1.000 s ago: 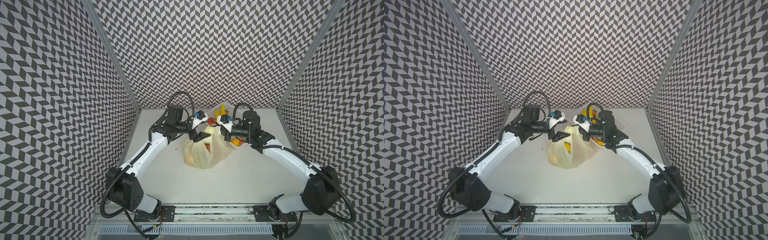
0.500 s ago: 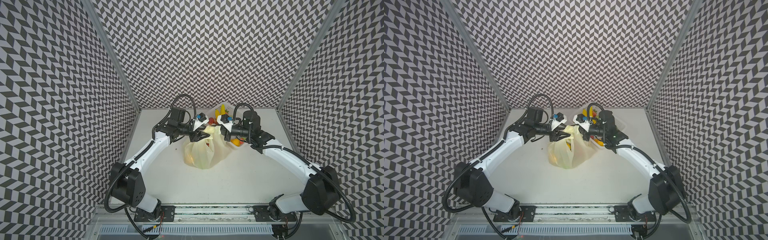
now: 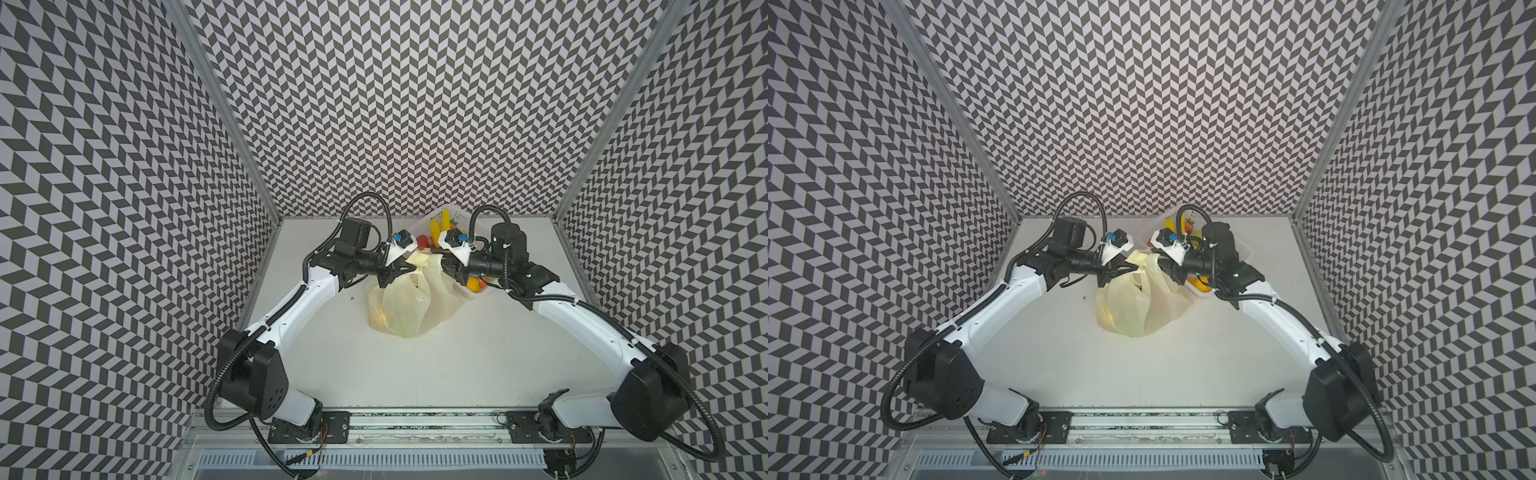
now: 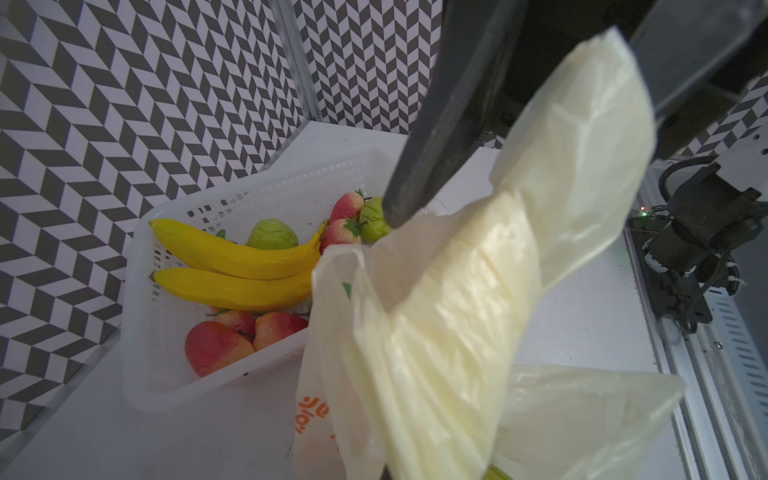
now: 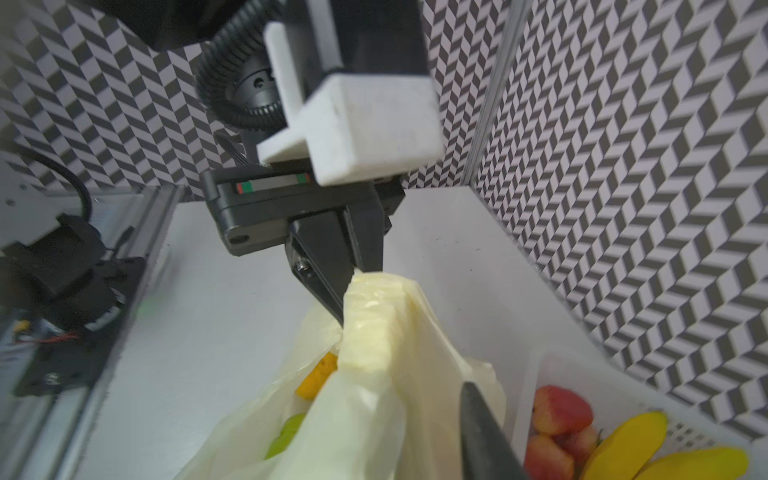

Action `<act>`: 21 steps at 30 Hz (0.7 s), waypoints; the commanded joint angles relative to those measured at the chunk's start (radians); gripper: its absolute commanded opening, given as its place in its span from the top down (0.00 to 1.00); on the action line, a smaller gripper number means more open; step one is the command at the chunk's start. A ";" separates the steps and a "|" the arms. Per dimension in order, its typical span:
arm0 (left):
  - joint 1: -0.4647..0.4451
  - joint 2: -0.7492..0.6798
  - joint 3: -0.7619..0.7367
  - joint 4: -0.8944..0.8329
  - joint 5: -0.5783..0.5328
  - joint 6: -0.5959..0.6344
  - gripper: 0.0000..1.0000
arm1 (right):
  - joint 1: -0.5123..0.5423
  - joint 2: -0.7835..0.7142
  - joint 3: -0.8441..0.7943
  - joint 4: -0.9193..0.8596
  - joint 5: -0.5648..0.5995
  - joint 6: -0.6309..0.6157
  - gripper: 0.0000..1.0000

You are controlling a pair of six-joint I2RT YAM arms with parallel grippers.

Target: Place the fake fruits into the plastic bag and tie a complex knot

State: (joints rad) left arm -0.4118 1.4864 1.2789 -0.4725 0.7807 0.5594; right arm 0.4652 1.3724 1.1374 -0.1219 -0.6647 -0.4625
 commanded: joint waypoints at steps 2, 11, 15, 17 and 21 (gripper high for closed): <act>-0.001 -0.047 -0.023 0.043 -0.014 0.021 1.00 | -0.034 -0.058 0.055 -0.204 -0.022 -0.067 0.42; -0.013 -0.088 -0.075 0.118 -0.018 0.107 1.00 | -0.026 -0.032 0.191 -0.391 -0.055 -0.153 0.06; -0.020 -0.104 -0.096 0.151 -0.044 0.126 1.00 | 0.012 0.023 0.272 -0.398 -0.030 -0.142 0.03; -0.021 -0.106 -0.102 0.162 -0.053 0.128 1.00 | 0.033 0.055 0.307 -0.411 -0.013 -0.130 0.03; -0.025 -0.104 -0.101 0.163 -0.054 0.142 1.00 | 0.049 0.116 0.361 -0.454 -0.009 -0.128 0.06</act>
State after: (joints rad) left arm -0.4305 1.4059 1.1858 -0.3408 0.7303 0.6617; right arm 0.5037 1.4513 1.4631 -0.5320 -0.6792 -0.5682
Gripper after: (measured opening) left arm 0.047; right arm 0.947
